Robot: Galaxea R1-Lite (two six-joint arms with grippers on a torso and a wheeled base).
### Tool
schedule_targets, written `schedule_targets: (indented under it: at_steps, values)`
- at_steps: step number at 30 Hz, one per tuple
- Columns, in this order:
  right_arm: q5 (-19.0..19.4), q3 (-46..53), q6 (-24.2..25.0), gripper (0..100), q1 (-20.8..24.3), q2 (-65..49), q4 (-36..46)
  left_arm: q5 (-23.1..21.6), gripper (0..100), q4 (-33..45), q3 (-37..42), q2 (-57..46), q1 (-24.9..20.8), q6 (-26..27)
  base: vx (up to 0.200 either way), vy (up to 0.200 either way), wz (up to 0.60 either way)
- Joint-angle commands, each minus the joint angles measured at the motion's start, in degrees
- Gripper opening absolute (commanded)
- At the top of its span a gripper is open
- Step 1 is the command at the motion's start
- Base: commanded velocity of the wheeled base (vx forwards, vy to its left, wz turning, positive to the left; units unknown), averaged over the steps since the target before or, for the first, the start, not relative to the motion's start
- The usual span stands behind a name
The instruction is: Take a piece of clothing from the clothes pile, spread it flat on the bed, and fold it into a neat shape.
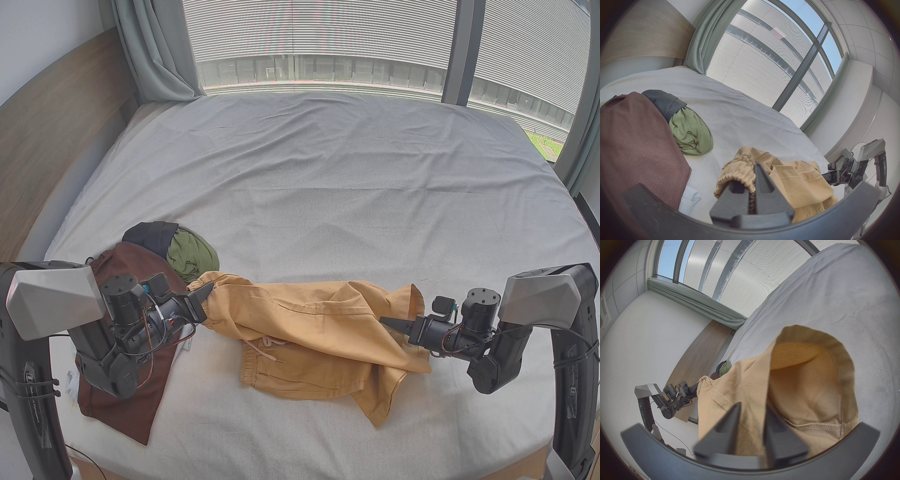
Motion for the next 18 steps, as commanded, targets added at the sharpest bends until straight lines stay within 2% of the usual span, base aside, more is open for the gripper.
schedule_targets:
  at_steps: [1, 7, 11, 18]
  values:
    - [0.22, 0.56, 0.16, 0, -0.03, -0.49, -0.01, -0.01, 0, -0.05, -0.03, 0.07, -0.1, -0.01, 0.0, 0.0, 0.0]
    - [1.36, 4.87, 1.57, 0, -0.03, -7.87, 0.07, -0.01, 0, -0.05, -0.21, 0.16, 0.08, -0.01, 0.0, 0.0, 0.0]
    - [5.49, 9.35, 7.72, 0, 0.24, -17.18, 0.07, -0.01, 0, -0.05, -0.3, 0.24, 0.08, -0.01, 0.0, 0.0, 0.0]
    - [8.92, 12.07, 14.58, 0, 1.64, -25.27, 0.07, 0.07, 0, -0.05, -0.74, 0.77, 0.17, 0.16, 0.0, 0.0, 0.0]
